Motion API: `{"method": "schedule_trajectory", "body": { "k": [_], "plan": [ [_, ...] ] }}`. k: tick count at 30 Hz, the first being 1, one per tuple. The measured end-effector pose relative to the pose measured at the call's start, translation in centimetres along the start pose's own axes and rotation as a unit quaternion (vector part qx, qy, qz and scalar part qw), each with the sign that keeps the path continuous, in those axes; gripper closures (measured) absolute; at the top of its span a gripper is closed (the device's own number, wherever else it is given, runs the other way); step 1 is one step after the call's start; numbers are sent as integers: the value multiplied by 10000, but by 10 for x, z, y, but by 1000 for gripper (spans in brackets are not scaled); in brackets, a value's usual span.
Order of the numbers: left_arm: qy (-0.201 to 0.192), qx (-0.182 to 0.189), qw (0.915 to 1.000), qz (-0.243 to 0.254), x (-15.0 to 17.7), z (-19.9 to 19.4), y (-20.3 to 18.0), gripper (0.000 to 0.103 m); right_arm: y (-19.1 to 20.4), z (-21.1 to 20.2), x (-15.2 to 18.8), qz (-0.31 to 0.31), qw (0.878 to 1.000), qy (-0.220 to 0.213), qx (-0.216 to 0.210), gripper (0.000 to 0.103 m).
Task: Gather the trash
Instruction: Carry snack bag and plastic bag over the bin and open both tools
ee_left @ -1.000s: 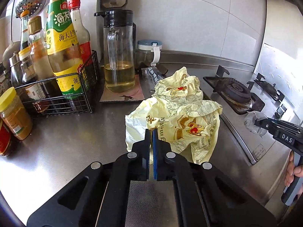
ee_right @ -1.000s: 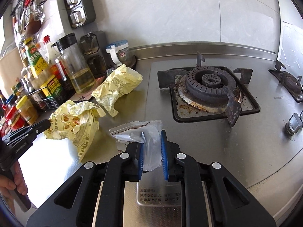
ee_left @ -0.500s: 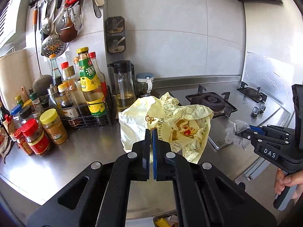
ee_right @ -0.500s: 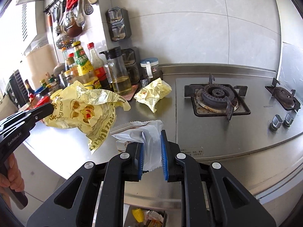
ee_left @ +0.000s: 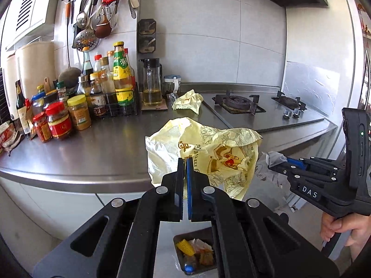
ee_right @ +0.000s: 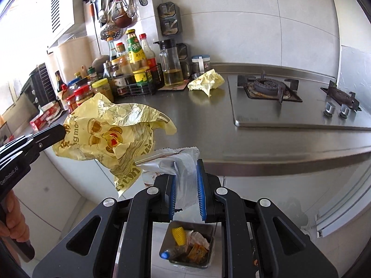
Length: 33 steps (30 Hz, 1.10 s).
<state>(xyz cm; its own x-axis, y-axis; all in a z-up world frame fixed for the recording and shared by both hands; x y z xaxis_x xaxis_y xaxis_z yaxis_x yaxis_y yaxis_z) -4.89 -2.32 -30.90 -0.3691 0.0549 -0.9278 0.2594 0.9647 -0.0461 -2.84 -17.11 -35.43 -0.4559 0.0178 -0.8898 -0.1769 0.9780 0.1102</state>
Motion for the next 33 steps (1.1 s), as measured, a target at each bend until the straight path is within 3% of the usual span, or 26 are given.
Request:
{"method": "schedule_trajectory", "body": {
  "k": [4, 10, 13, 17, 26, 33],
  "plan": [
    [353, -65, 9993, -113, 56, 1, 4, 102, -6, 6, 57, -2, 9997, 237, 17, 86],
    [814, -145, 9954, -482, 134, 28, 17, 102, -22, 42, 149, 177, 9948, 1003, 90, 86],
    [1180, -149, 9896, -813, 176, 51, 23, 102, -26, 62, 186, 21, 9935, 1121, 172, 86],
    [1702, -120, 9787, -1140, 229, 83, 26, 102, -32, 92, 236, 282, 9884, 1489, 59, 86],
    [2494, -187, 9584, -1375, 314, 145, 24, 102, -33, 147, 313, 425, 9740, 2222, 83, 86],
    [2961, -232, 9435, -1472, 350, 192, 24, 102, -39, 187, 351, 393, 9618, 2706, 150, 85]
  ]
}}
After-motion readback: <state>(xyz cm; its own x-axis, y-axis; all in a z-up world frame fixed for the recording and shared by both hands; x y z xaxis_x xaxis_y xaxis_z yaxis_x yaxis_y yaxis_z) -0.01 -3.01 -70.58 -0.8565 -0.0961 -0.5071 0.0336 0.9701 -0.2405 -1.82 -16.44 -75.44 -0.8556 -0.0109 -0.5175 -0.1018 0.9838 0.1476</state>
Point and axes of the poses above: each gripper's, at about its wrist camera, not at the fingertips, and z roughly the way its jaws point, y to its left, x to its underside, the point moved 8 cm from there along z, roughly the way its jaws point, and after that the axes turned 8 degrees about -y, right-handed, at the moved point
